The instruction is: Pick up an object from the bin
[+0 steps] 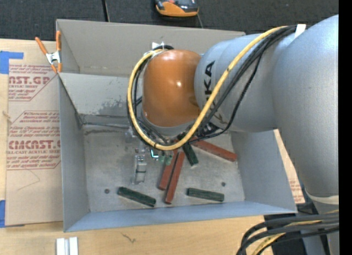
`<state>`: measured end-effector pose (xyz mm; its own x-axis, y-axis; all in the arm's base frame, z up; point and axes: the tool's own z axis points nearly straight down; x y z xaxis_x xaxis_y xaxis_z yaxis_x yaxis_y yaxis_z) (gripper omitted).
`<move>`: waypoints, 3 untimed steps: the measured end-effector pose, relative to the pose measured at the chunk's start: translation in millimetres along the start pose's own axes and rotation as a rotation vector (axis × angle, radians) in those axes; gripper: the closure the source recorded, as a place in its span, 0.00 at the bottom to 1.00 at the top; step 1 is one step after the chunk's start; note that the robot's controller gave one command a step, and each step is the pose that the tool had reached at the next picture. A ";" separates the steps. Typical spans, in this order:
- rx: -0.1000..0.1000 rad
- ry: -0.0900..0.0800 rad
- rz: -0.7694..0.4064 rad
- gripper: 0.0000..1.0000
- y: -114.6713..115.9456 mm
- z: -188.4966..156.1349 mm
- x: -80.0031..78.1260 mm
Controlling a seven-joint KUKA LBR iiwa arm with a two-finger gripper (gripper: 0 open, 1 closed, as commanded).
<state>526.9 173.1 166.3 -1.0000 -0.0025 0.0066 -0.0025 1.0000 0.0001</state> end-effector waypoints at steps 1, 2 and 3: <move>-0.001 -0.007 0.002 0.00 -0.7 -3.8 -2.1; -0.003 -0.010 0.082 0.00 -13.2 62.1 28.3; 0.000 -0.003 0.155 0.00 -20.8 90.2 41.1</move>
Offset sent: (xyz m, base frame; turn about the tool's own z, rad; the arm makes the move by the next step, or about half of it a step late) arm -0.0449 -0.0206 -0.0963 0.1229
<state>485.2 152.2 76.3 -0.9884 0.1520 0.0039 0.1520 0.9884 -0.0004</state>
